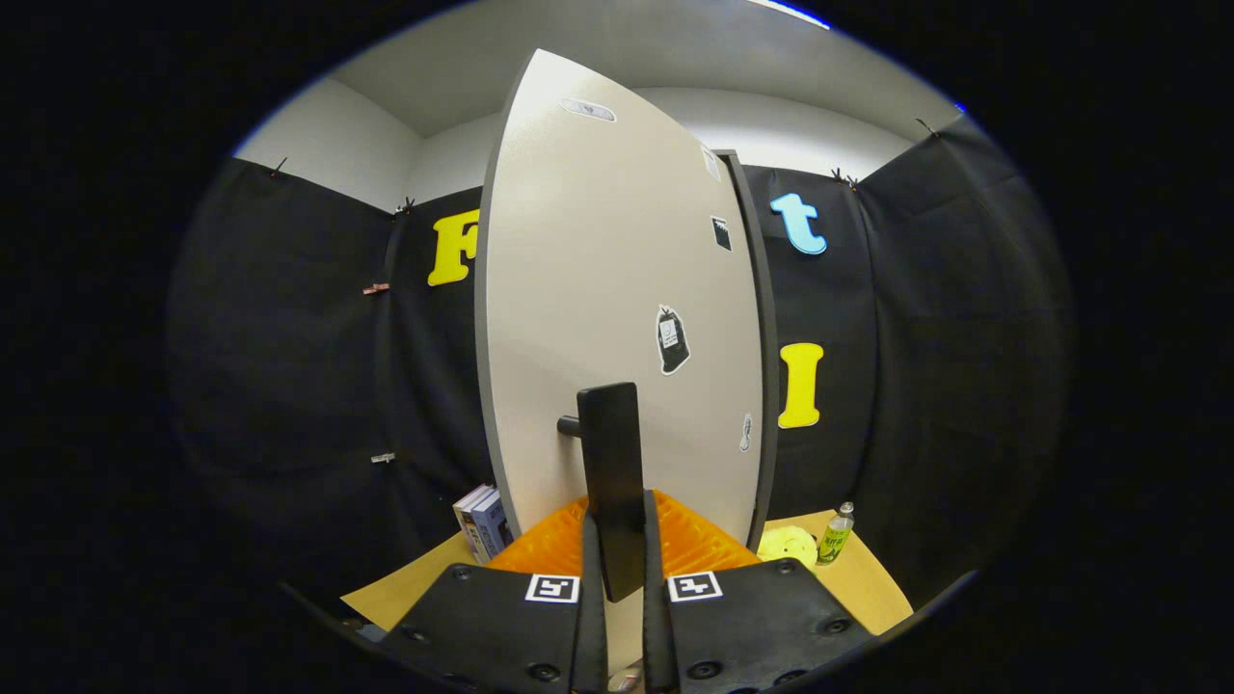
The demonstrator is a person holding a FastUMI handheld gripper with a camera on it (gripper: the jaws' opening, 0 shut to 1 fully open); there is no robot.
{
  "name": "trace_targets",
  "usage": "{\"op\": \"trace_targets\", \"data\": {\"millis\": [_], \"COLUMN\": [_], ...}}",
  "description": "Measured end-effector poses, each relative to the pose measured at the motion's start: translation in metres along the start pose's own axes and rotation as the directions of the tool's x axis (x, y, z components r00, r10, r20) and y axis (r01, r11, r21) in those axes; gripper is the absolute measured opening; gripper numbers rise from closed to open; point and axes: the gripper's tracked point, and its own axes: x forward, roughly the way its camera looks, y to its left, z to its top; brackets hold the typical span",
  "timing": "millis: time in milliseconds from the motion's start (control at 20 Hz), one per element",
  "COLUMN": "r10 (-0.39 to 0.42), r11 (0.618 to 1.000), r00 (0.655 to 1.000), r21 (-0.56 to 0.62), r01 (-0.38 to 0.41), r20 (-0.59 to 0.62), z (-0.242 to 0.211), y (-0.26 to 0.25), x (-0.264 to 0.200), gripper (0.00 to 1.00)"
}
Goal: Open the shoe cabinet door, grab the shoes and put them into the shoe cabinet, then close the shoe cabinet door.
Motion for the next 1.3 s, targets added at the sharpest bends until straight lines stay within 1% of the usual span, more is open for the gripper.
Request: {"op": "trace_targets", "data": {"millis": [300, 600, 1050, 1250, 1300], "r10": [-0.001, -0.059, -0.085, -0.11, -0.112], "r11": [1.0, 0.998, 0.996, 0.994, 0.994], "r00": [1.0, 0.998, 0.996, 0.994, 0.994], "r21": [0.004, -0.005, 0.017, 0.017, 0.016], "r01": [0.001, 0.059, 0.085, 0.111, 0.112], "r20": [0.007, 0.015, -0.001, -0.006, -0.006], "z": [0.004, 0.009, 0.014, 0.015, 0.015], "y": [-0.019, -0.049, -0.088, -0.105, -0.108], "x": [-0.011, -0.024, -0.027, -0.027, -0.028], "gripper": [0.18, 0.18, 0.17, 0.12, 0.12]}}
